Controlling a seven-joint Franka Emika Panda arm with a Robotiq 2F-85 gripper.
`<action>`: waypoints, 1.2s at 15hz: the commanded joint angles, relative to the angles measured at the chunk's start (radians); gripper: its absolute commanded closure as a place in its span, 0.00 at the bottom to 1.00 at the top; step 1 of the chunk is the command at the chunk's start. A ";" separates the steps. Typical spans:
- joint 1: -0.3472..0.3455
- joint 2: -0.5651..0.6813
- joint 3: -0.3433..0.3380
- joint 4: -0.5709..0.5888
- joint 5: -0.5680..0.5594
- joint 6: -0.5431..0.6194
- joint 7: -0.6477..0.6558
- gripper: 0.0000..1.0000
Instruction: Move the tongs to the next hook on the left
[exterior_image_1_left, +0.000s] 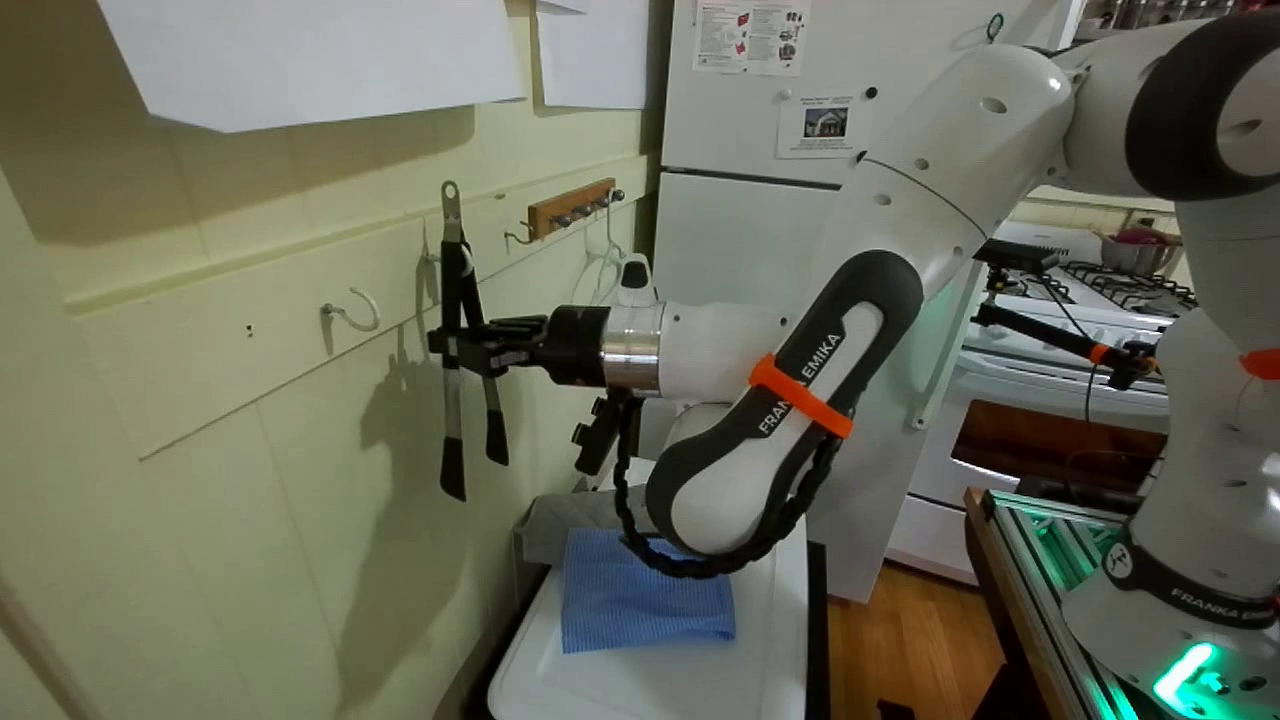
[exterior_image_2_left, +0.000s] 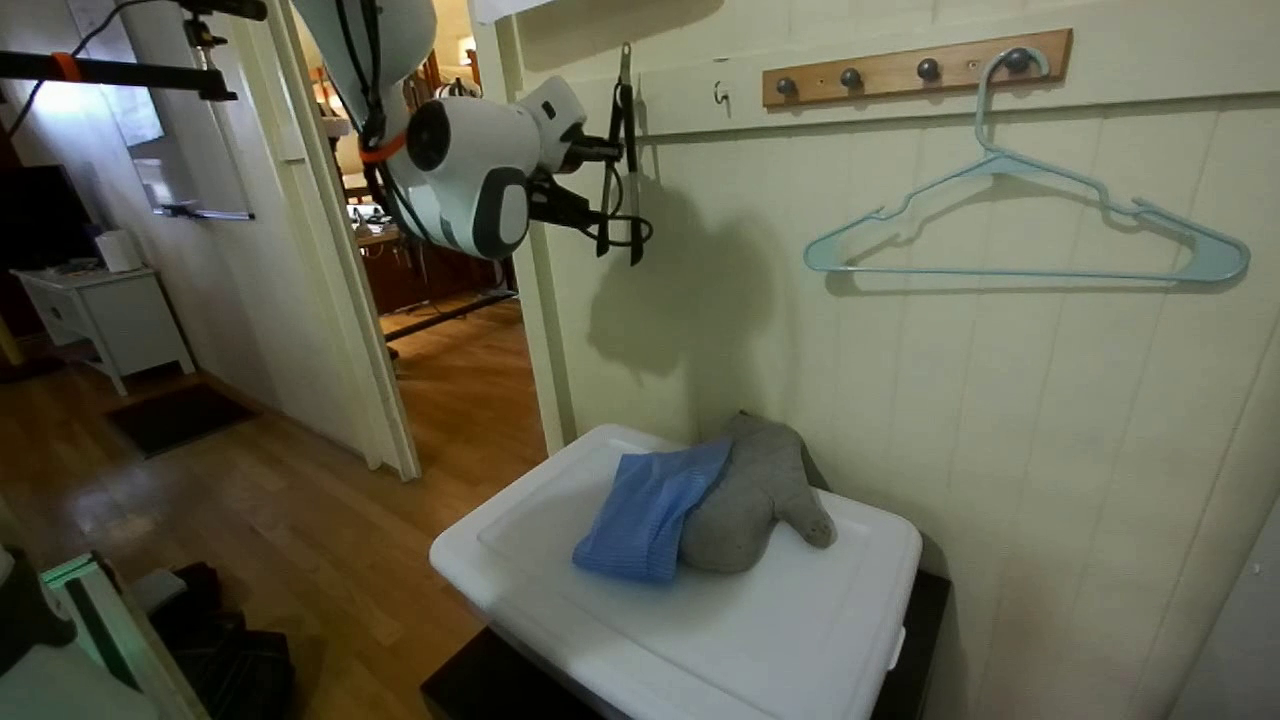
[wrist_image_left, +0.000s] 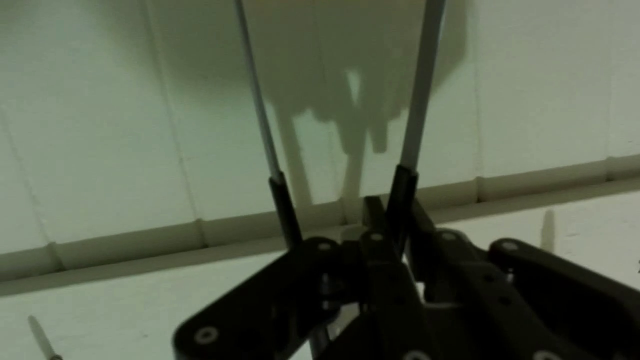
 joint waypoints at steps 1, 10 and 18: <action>0.024 -0.033 -0.014 -0.039 0.047 0.027 -0.026 1.00; 0.043 -0.073 -0.018 -0.056 0.057 0.043 -0.064 0.98; 0.061 -0.099 -0.006 -0.073 0.062 0.022 -0.068 0.98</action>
